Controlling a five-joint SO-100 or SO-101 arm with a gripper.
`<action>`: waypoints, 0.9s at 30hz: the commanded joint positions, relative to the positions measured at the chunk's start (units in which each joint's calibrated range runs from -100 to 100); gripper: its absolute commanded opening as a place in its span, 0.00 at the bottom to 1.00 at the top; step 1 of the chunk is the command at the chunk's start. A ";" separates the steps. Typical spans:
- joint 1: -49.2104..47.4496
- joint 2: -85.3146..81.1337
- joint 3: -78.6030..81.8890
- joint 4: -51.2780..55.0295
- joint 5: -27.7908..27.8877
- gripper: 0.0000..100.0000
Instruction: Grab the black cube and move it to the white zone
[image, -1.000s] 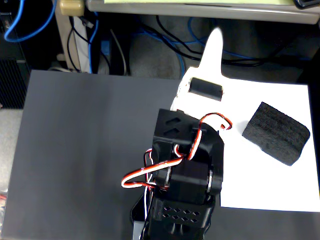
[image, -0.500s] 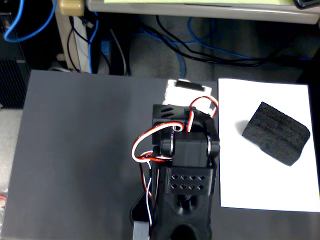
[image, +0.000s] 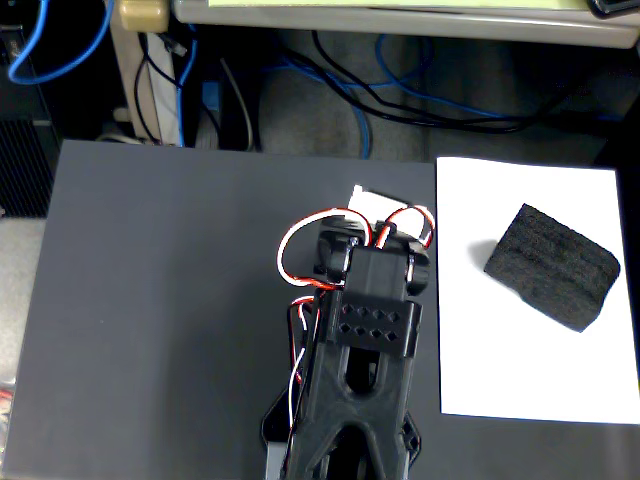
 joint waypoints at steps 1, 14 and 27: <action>0.15 0.35 0.91 -1.52 0.14 0.01; 0.59 0.43 0.91 -1.52 0.03 0.01; 0.30 0.43 0.91 -1.52 0.03 0.01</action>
